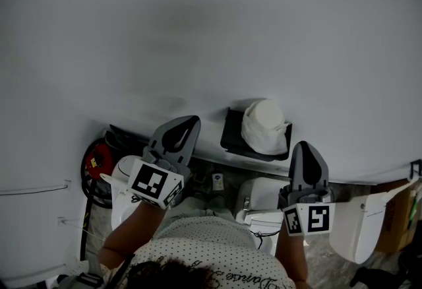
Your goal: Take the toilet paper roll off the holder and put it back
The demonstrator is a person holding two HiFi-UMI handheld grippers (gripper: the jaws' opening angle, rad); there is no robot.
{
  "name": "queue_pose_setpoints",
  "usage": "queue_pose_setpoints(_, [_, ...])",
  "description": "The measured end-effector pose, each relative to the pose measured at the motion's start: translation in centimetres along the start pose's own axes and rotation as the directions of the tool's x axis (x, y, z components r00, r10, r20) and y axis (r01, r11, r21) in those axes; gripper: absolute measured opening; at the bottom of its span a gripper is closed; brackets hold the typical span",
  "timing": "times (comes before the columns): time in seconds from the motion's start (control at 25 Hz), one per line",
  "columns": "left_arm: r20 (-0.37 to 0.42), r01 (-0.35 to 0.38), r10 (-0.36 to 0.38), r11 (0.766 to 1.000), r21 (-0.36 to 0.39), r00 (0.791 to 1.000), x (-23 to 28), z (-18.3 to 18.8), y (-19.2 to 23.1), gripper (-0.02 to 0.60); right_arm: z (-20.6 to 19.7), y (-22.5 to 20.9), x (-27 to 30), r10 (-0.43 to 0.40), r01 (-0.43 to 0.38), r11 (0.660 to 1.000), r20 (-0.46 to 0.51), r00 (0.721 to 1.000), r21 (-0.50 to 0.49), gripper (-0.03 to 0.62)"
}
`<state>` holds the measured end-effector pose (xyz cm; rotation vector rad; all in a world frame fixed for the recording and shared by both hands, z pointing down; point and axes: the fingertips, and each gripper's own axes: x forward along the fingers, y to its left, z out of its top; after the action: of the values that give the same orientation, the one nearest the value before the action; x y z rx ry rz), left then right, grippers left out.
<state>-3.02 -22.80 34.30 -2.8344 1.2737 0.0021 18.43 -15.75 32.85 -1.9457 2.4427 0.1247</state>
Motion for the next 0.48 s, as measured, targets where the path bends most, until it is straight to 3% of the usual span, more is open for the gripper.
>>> queue_pose_setpoints(0.48, [0.000,0.007,-0.007,1.000,-0.005,1.000,0.18,-0.05,-0.30,0.005,-0.43,0.73,0.43,0.036,-0.036,0.999,-0.027,0.999,0.003,0.025])
